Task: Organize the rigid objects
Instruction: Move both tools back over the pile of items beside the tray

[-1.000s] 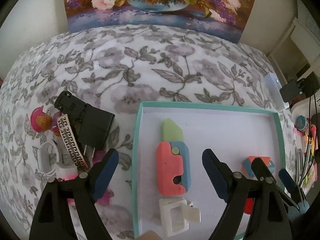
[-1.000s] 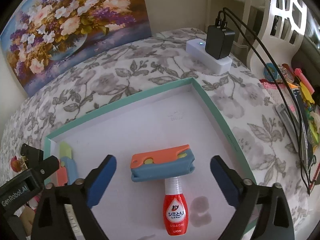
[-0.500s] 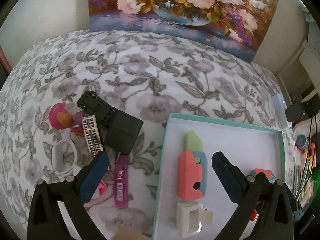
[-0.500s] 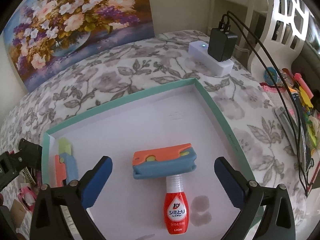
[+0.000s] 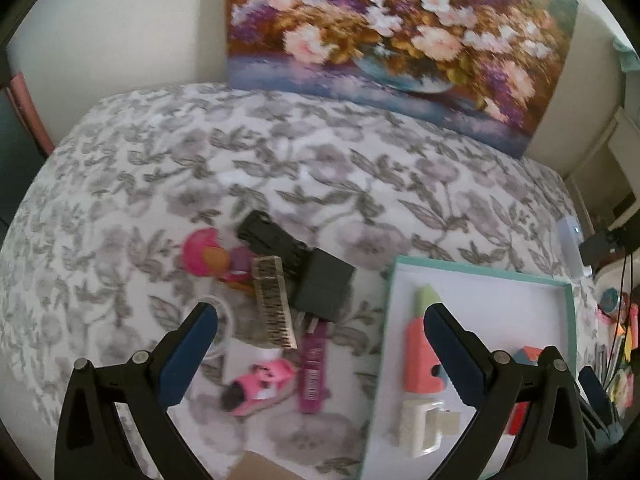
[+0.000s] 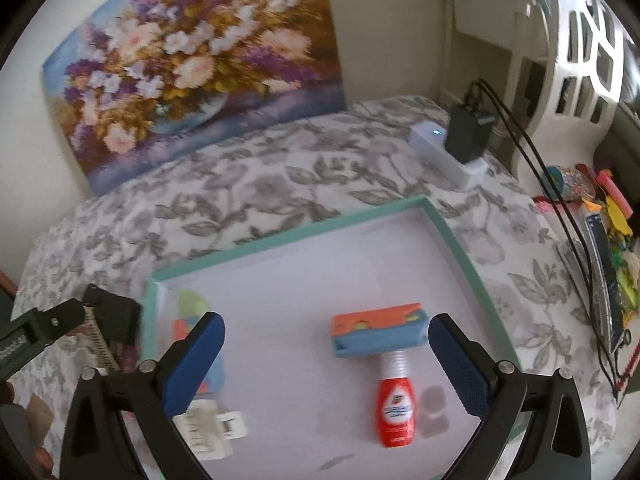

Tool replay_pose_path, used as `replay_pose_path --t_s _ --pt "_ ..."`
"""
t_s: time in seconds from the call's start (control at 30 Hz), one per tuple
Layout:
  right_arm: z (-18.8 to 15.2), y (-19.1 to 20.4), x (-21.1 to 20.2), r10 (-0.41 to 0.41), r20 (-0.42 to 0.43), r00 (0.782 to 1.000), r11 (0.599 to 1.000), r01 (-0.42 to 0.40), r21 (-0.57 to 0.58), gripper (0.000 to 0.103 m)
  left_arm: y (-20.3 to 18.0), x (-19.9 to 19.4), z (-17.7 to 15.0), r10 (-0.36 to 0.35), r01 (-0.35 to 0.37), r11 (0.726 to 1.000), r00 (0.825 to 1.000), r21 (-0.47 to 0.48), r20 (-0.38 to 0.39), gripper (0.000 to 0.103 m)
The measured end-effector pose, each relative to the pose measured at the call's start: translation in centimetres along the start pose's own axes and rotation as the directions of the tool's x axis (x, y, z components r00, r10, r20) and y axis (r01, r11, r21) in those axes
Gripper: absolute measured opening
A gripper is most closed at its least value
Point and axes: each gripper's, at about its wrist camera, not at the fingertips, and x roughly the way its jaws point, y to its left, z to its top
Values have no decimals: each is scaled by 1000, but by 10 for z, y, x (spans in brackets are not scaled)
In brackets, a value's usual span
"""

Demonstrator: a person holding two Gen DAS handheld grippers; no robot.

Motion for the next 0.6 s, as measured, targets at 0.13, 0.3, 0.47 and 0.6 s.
replay_pose_path --t_s 0.13,0.3,0.47,0.6 --pt "-3 25 -10 51 34 998 998 -49 -41 103 21 -13 4 8 -7 999 1000 -36 26 103" --pt "-7 49 -14 82 28 996 994 -80 -73 103 52 -36 11 76 -69 994 992 -79 96 103" --pt "-10 68 -17 104 7 995 991 -103 -82 103 84 -49 13 136 -126 987 985 -104 104 103" --pt "-14 88 -18 125 -18 992 986 -126 -108 103 113 -54 11 166 -154 978 982 -138 86 103"
